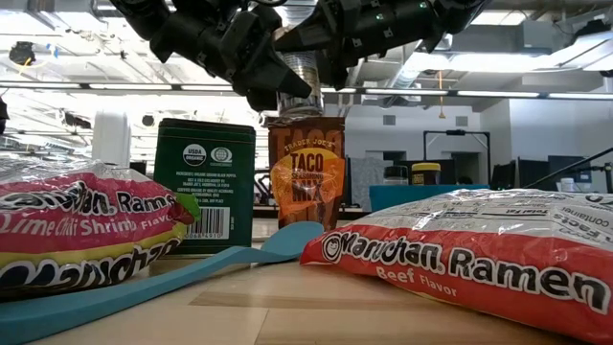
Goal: Pick & Place Food Item
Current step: Put the golden seasoning bottle into the blue bin
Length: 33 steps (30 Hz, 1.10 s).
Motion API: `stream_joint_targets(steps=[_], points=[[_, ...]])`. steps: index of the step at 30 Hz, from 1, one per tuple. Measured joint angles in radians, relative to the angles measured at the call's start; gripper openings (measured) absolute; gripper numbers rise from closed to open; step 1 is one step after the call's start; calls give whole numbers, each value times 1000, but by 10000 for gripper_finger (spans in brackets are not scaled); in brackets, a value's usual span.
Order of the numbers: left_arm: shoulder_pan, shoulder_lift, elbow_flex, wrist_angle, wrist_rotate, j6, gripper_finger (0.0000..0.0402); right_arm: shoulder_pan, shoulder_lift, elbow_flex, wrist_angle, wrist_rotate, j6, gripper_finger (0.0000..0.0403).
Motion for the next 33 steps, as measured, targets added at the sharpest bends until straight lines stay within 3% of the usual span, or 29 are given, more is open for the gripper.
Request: stream_joint_targets(steps=[18,33], points=[[0,0,0,-1,-3,-1,296,0,0,0,2,0,5,275],[2,-1,2,-26,-7,-3,397,-9,-2,-2,-44,3,-4,276]])
